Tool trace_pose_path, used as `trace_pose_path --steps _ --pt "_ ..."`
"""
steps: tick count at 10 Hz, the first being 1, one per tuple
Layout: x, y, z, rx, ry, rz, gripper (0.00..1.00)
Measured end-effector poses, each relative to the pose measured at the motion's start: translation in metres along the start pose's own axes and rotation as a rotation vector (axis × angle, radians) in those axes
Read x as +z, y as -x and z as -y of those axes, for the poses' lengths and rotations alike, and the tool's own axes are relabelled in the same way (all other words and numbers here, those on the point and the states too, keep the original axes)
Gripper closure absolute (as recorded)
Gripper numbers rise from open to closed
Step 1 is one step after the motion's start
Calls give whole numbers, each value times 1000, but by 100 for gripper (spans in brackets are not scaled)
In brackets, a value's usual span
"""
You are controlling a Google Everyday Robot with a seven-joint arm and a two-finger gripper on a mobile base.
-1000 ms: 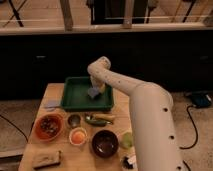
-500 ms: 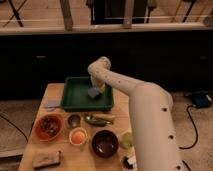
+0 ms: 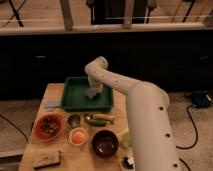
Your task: Wipe tray with sponge
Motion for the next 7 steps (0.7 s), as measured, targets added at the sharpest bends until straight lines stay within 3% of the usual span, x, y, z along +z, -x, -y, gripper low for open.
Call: trace_pose_path --steps 2,4,7 --pt "-3 28 -4 -82 0 27 100" --pt "-11 53 -23 -131 -8 52 100" --pt "-23 46 -57 -105 -13 49 100"
